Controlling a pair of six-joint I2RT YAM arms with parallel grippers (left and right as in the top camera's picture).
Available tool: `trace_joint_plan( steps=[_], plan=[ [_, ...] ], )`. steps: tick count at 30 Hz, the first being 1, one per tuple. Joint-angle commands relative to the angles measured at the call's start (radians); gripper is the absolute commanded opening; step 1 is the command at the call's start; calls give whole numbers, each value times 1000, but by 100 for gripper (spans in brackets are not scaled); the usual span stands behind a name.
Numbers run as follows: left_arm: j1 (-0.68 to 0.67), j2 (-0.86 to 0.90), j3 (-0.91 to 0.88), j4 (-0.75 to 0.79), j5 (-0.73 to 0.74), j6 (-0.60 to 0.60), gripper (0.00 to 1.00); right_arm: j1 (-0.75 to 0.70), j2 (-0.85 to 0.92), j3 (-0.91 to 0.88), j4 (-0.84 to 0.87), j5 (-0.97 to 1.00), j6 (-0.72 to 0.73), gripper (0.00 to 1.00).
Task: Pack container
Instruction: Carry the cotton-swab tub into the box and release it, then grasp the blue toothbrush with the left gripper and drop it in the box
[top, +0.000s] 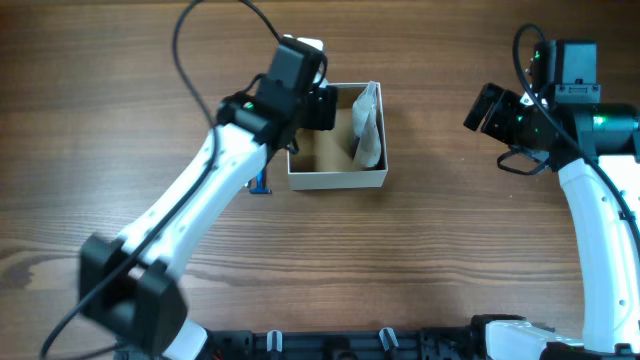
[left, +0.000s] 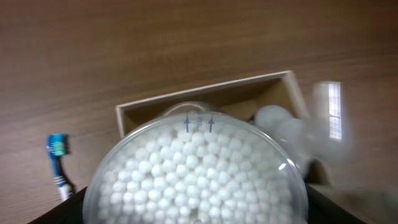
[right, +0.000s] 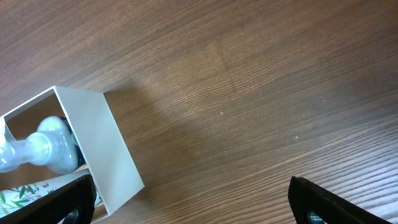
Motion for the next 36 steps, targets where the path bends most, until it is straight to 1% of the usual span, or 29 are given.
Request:
trace_joint_plan(
  steps=[1, 3, 5, 6, 7, 10, 11, 12, 16, 18, 21, 23, 24, 25, 26, 29, 31, 32, 33, 36],
  plan=[
    [3, 127, 11, 61, 25, -41, 70, -3, 8, 11, 3, -9, 19, 100],
    [3, 164, 11, 106, 66, -41, 71, -3, 8, 11, 3, -9, 18, 100],
    [3, 180, 11, 135, 71, -44, 71, -3, 8, 11, 3, -9, 18, 100],
    [3, 183, 11, 147, 72, -45, 73, -3, 8, 11, 3, -9, 19, 100],
    [3, 183, 11, 158, 73, -45, 80, -3, 8, 11, 3, -9, 18, 100],
    [3, 171, 25, 136, 73, -45, 96, -3, 8, 11, 3, -9, 19, 100],
    [4, 162, 33, 119, 73, -44, 99, -3, 8, 11, 3, -9, 18, 100],
    [6, 140, 45, 87, 71, -44, 100, -3, 8, 11, 3, -9, 19, 100],
    [22, 48, 70, -12, 56, -44, 100, -3, 8, 11, 3, -9, 19, 100],
    [53, -34, 72, -99, -7, -44, 100, -3, 8, 11, 3, -9, 19, 100],
    [140, -117, 72, -263, -40, -53, 100, -3, 8, 11, 3, -9, 19, 100],
    [212, -123, 68, -376, -40, -100, 100, -3, 8, 11, 3, -9, 19, 100],
    [244, -114, 55, -406, -38, -121, 100, -3, 8, 11, 3, -9, 19, 100],
    [293, -92, 14, -417, -3, -130, 100, -3, 8, 11, 3, -9, 19, 100],
    [318, -71, -17, -403, 25, -130, 99, -3, 8, 11, 3, -9, 19, 100],
    [364, 26, -98, -325, 81, -130, 92, -3, 8, 11, 3, -9, 19, 100],
    [377, 148, -118, -259, 103, -130, 79, -3, 8, 11, 3, -9, 19, 100],
    [377, 180, -117, -235, 105, -130, 75, -3, 8, 11, 3, -9, 19, 100],
    [376, 214, -118, -208, 116, -129, 73, -3, 8, 11, 3, -9, 19, 100],
    [374, 293, -118, -156, 129, -123, 74, -3, 8, 11, 3, -9, 19, 100]
  ],
)
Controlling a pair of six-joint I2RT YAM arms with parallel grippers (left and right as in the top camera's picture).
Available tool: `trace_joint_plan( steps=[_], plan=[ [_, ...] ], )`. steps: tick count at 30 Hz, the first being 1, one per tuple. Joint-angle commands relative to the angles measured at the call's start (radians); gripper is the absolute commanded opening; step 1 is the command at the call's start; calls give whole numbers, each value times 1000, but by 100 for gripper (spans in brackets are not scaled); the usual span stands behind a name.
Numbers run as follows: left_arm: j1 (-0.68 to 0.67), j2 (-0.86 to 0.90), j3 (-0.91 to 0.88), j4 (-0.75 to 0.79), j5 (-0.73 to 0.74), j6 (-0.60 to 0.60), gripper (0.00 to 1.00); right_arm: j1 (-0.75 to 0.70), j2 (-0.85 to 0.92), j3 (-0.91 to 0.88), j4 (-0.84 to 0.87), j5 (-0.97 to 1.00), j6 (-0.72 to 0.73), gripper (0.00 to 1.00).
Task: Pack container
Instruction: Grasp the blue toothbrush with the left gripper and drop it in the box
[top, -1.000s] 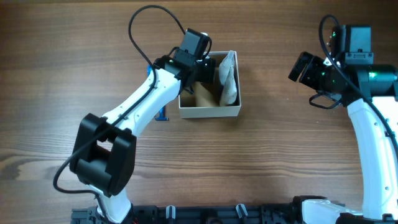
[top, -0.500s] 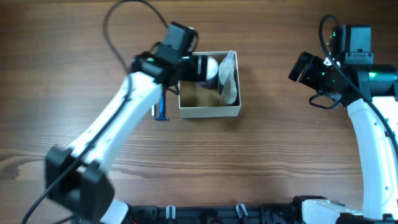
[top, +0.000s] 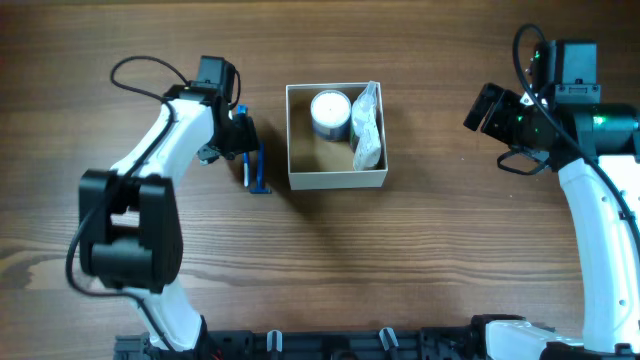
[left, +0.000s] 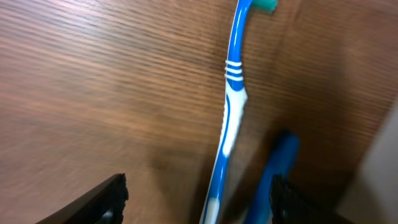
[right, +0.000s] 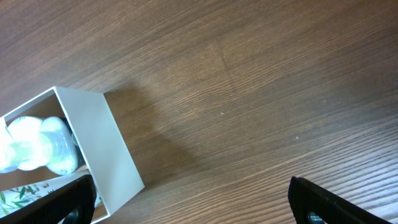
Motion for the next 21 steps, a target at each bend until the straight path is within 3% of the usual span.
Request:
trace_joint_plan(
  steps=[1, 5, 11, 12, 13, 16, 21],
  plan=[
    [4, 71, -6, 34, 33, 1, 73, -3, 8, 11, 3, -9, 19, 100],
    [4, 92, -6, 56, -3, 1, 62, -3, 8, 11, 3, -9, 19, 100],
    [4, 92, -6, 76, -84, 5, 21, -3, 8, 11, 3, -9, 19, 100],
    [4, 92, -5, 75, -84, 22, 8, -3, 8, 11, 3, -9, 19, 100],
    [4, 91, -5, 73, -84, 32, 4, -3, 8, 11, 3, -9, 18, 100],
    [4, 68, 4, 49, -84, 95, 4, -3, 8, 11, 3, -9, 19, 100],
    [-10, -111, 129, -130, -83, 106, 4, -3, 8, 11, 3, -9, 19, 100]
  ],
)
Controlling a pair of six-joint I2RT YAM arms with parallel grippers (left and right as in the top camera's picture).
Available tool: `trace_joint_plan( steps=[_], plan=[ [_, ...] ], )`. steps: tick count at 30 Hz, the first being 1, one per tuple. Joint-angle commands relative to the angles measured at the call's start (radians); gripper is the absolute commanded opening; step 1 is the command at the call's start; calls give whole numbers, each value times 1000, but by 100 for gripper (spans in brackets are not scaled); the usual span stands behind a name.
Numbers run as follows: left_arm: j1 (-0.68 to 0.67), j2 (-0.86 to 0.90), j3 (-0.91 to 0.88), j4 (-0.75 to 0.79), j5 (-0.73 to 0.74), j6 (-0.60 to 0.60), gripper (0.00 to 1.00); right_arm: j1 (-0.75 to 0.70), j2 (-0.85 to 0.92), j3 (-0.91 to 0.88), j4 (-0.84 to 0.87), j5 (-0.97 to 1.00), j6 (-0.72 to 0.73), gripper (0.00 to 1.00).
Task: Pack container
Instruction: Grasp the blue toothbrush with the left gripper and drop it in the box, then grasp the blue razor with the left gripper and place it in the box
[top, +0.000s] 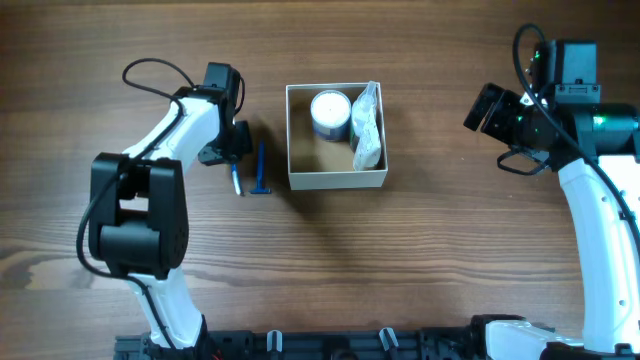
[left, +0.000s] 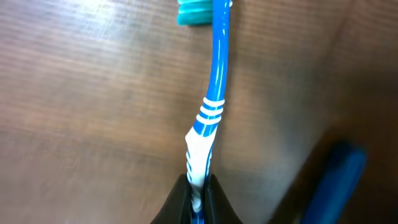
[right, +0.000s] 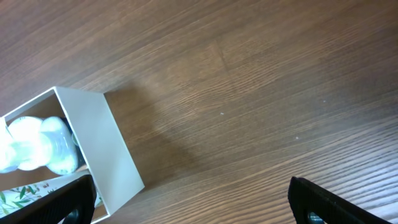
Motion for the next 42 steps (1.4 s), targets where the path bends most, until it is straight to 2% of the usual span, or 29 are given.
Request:
trace_joint_plan(
  steps=[1, 4, 8, 12, 18, 22, 24, 27, 28, 31, 35, 37, 40, 42],
  plan=[
    [-21, -206, 130, -108, -14, 28, 4, -3, 8, 11, 3, -10, 19, 100],
    [-103, -367, 150, -123, 21, 10, 4, -3, 8, 11, 3, -9, 19, 100],
    [-261, -451, 150, -60, 10, -26, 4, -3, 8, 11, 3, -9, 18, 100],
    [-354, -369, 150, -6, -25, -75, 4, -3, 8, 11, 3, -9, 19, 100],
    [-364, -163, 150, 50, -24, -87, 4, -3, 8, 11, 3, -9, 19, 100],
    [-364, -109, 150, 31, -24, -98, 6, -3, 8, 11, 3, -9, 18, 100],
    [-363, -123, 150, 30, -24, -98, 14, -3, 8, 11, 3, -9, 19, 100],
    [-356, -189, 150, 11, -24, -101, 35, -3, 8, 11, 3, -9, 19, 100],
    [-354, -219, 150, 0, -24, -101, 45, -3, 8, 11, 3, -9, 19, 100],
    [-342, -310, 150, -41, -26, -101, 57, -3, 8, 11, 3, -9, 19, 100],
    [-271, -360, 150, -176, -127, -101, 61, -3, 8, 11, 3, -9, 19, 100],
    [-216, -329, 138, -214, -120, -101, 62, -3, 8, 11, 3, -9, 19, 100],
    [-155, -258, 72, -176, -106, -100, 64, -3, 8, 11, 3, -9, 19, 100],
    [-128, -203, 32, -124, -43, -56, 62, -3, 8, 11, 3, -9, 18, 100]
  ],
)
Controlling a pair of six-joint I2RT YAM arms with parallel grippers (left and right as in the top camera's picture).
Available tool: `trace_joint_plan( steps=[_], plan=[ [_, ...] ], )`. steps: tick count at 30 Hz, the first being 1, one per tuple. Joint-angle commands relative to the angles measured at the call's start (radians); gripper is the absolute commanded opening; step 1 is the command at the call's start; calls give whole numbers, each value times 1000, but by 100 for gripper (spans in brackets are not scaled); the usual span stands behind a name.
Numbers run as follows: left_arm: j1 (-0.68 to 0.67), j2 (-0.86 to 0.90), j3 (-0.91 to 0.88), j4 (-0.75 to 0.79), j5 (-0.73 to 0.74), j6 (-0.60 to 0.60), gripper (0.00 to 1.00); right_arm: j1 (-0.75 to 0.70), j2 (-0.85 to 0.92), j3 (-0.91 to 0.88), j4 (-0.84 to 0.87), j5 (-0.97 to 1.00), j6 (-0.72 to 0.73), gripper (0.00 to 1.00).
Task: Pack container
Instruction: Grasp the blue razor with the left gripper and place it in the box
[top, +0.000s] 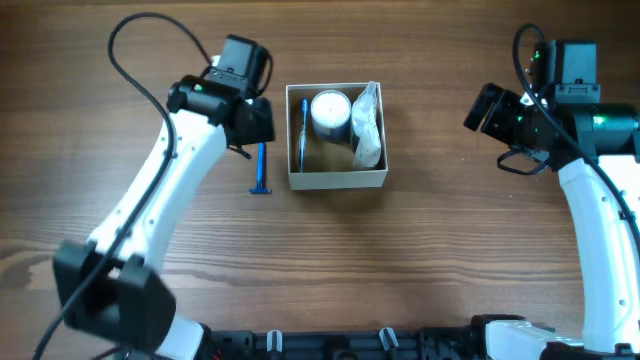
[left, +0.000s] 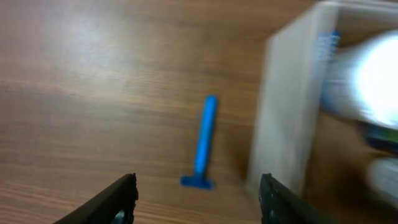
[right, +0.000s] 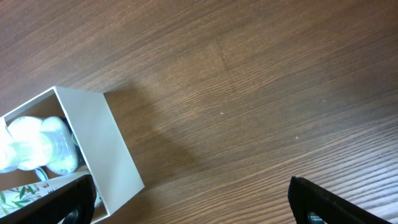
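Observation:
A white cardboard box (top: 336, 180) stands at the table's middle back. Inside lie a blue toothbrush (top: 301, 133) along the left wall, a round tub of cotton swabs (top: 329, 112) and a clear bag (top: 367, 127) at the right. A blue razor (top: 260, 170) (left: 203, 142) lies on the wood just left of the box. My left gripper (top: 258, 120) (left: 198, 200) hangs open over the razor beside the box's left wall (left: 285, 106). My right gripper (top: 483, 108) (right: 193, 202) stays open far to the right, nothing between its fingers.
Bare wooden tabletop (top: 420, 250) lies all around the box. The right arm's white link (top: 600, 230) runs down the right side. The left wrist view is blurred by motion.
The toothbrush, held in my left gripper on the table left of the box, now lies inside the box along its left wall. That gripper is open again above the razor.
My left gripper held the cotton swab tub over the box. Then the tub sat in the box and the gripper stood open over the toothbrush and razor. It shut on the toothbrush, which now rests in the box. The right arm never moved.

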Motion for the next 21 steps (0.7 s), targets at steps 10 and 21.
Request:
trace_joint_plan(
  steps=[10, 21],
  plan=[
    [60, 340, -101, 182, 146, 138, 57, -3, 8, 11, 3, -9, 18, 100],
    [61, 325, -50, 71, 140, 138, 4, -3, 8, 11, 3, -9, 19, 100]
  ],
)
